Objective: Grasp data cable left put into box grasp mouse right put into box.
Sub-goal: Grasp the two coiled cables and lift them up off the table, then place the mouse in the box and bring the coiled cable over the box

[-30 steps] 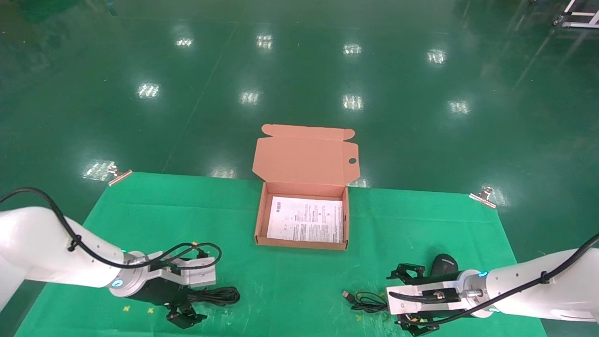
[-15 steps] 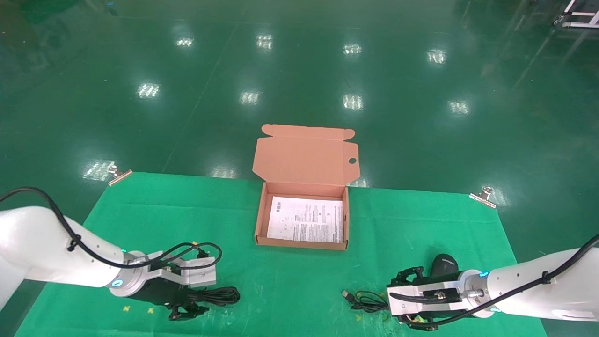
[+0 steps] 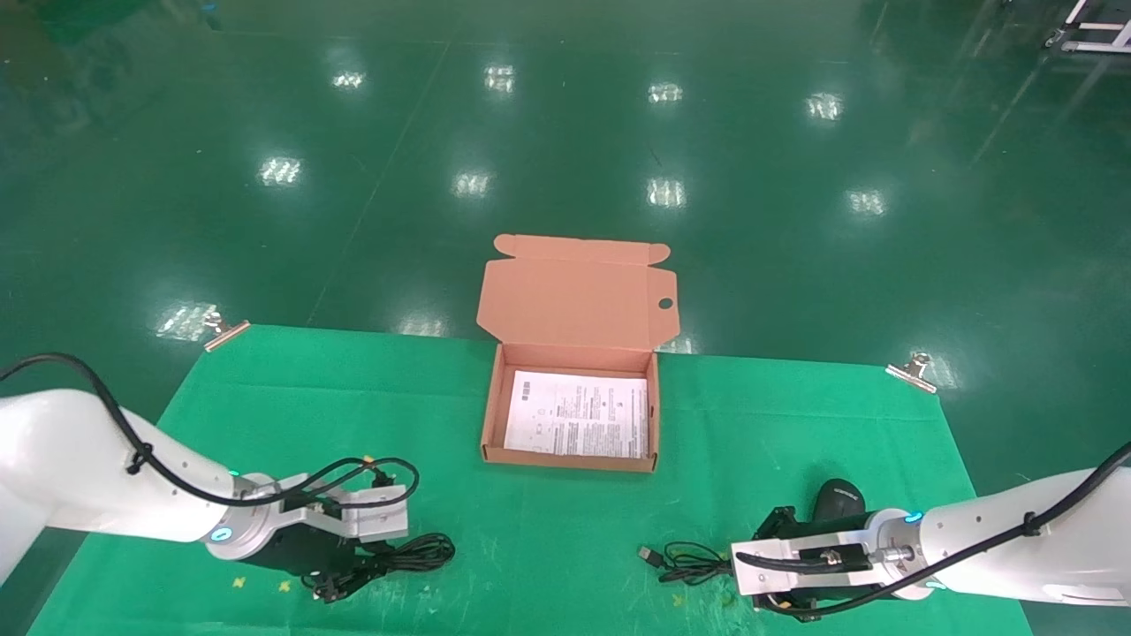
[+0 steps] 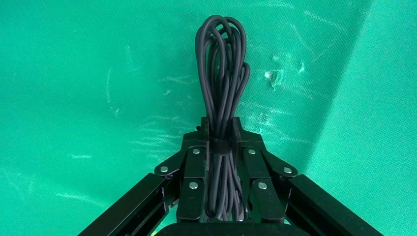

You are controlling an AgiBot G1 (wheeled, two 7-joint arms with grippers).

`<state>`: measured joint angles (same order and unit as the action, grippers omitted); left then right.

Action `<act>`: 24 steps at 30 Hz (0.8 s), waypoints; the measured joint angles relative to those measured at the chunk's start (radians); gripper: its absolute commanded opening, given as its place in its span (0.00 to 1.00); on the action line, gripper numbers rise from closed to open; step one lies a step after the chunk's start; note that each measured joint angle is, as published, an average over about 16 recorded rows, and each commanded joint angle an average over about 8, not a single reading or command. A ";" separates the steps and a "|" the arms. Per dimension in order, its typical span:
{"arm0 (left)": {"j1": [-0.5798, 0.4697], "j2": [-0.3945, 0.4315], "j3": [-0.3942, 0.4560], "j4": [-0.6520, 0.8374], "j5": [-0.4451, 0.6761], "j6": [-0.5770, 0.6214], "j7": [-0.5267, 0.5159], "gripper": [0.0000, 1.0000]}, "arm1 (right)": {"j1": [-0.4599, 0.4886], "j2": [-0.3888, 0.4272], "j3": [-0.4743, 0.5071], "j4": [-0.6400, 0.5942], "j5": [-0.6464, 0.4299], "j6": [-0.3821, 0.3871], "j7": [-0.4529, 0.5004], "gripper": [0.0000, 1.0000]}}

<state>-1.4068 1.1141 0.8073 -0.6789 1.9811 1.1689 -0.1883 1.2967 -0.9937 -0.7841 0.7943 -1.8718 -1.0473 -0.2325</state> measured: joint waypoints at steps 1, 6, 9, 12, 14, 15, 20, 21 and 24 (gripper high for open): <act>0.000 0.000 0.000 0.000 0.000 0.000 0.000 0.00 | 0.000 0.000 0.000 0.000 0.000 0.000 0.000 0.00; -0.003 -0.004 -0.002 -0.004 -0.001 0.001 0.001 0.00 | 0.003 0.002 0.001 0.002 0.000 -0.001 0.002 0.00; -0.009 -0.014 -0.005 -0.020 -0.002 0.001 0.004 0.00 | 0.010 0.010 0.006 0.011 0.004 -0.003 0.007 0.00; -0.018 -0.033 -0.011 -0.050 -0.004 0.002 0.003 0.00 | 0.019 0.024 0.016 0.028 0.012 -0.003 0.019 0.00; -0.025 -0.048 -0.017 -0.080 -0.005 0.002 0.000 0.00 | 0.028 0.037 0.027 0.045 0.018 0.000 0.031 0.00; -0.030 -0.057 -0.020 -0.098 -0.005 0.002 -0.003 0.00 | 0.033 0.045 0.032 0.055 0.021 0.002 0.037 0.00; -0.055 -0.107 -0.041 -0.215 0.000 -0.008 -0.024 0.00 | 0.072 0.088 0.071 0.119 0.035 0.024 0.081 0.00; -0.060 -0.117 -0.046 -0.242 0.003 -0.012 -0.031 0.00 | 0.081 0.097 0.080 0.133 0.038 0.031 0.090 0.00; -0.074 -0.141 -0.059 -0.324 0.016 -0.028 -0.056 0.00 | 0.114 0.116 0.106 0.175 0.042 0.056 0.116 0.00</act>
<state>-1.4811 0.9736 0.7484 -1.0025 1.9975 1.1408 -0.2444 1.4105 -0.8781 -0.6782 0.9688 -1.8294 -0.9909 -0.1162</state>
